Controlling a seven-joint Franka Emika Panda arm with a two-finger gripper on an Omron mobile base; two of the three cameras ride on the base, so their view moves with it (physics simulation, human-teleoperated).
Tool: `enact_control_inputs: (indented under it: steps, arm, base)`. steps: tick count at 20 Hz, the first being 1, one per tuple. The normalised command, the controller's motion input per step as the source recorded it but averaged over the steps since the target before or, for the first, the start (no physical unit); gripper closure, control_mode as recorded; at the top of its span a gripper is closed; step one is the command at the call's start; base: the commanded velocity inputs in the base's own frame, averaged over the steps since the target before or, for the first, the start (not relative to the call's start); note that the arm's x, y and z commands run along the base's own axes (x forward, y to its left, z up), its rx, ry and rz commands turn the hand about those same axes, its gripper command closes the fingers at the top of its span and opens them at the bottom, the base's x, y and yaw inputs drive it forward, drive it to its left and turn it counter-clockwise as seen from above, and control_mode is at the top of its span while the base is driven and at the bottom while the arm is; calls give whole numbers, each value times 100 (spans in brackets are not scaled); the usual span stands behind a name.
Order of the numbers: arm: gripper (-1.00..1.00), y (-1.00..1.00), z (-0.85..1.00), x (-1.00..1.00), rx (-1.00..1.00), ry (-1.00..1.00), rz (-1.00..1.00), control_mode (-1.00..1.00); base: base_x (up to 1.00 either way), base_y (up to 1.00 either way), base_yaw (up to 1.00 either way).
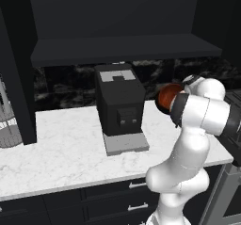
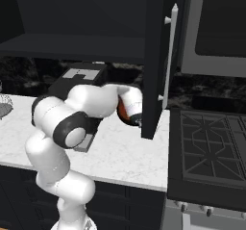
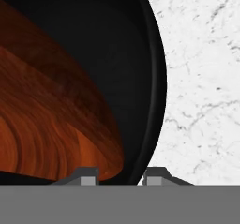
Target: Pick up the bowls on the counter and stack them on top of one another in the open cabinet. Place the smaller bowl on top of the larger bowl.
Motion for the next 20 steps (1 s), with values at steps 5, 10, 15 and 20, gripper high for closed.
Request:
enact_control_inputs:
  steps: [5,10,15,20]
  arm:
    - [100,12,58,-98,0,-9,-9,-100]
    - [100,37,83,-99,0,-8,-7,-100]
    - [100,56,71,-85,-1,-8,-7,-100]
    - [100,60,58,-63,-4,-3,-6,-100]
  base:
    - [0,0,0]
    - [0,0,0]
    - [0,0,0]
    - [0,0,0]
